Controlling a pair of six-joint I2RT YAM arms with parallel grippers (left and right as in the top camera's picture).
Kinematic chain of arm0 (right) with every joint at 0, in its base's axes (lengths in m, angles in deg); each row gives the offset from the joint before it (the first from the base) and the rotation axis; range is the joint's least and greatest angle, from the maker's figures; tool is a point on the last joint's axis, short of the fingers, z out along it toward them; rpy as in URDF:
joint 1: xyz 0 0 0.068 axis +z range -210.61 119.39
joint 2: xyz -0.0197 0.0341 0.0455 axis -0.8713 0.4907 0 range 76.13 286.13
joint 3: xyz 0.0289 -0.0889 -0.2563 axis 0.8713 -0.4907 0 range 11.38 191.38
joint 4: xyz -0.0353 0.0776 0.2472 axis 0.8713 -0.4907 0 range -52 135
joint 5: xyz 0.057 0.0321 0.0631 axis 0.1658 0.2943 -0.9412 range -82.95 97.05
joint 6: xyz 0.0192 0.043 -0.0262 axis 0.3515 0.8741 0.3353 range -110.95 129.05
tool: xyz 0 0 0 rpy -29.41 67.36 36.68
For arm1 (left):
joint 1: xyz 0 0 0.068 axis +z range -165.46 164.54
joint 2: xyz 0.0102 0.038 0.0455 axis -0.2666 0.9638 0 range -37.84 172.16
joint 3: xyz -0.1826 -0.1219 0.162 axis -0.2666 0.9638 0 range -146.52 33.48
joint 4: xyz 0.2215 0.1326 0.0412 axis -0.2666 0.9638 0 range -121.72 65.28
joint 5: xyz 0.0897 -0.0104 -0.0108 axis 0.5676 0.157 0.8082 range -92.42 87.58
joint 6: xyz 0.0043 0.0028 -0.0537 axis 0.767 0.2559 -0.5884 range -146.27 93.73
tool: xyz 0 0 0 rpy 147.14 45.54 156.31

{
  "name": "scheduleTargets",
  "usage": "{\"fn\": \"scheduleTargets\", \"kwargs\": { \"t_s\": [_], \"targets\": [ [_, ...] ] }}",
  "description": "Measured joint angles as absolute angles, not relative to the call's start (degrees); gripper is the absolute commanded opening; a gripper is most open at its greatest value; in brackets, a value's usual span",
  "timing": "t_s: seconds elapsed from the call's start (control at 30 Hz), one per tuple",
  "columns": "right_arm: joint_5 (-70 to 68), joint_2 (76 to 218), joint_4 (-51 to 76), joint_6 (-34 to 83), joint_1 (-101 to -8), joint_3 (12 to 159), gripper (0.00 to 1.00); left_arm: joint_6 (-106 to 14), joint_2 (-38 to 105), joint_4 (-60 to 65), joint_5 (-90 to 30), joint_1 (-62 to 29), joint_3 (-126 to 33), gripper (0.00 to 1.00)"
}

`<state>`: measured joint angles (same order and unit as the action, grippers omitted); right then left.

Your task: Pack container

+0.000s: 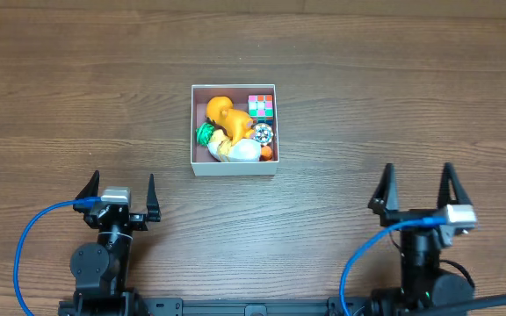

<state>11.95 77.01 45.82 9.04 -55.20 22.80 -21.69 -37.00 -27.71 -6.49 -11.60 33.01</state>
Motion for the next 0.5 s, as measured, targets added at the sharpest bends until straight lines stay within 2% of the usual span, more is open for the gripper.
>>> {"fn": "scheduleTargets", "kwargs": {
  "t_s": [0.5],
  "targets": [
    [12.0,77.0,43.9,9.0,-55.2,13.6,1.00,-21.7,-37.0,-27.7,-6.5,-11.6,33.0,1.00]
  ]
}}
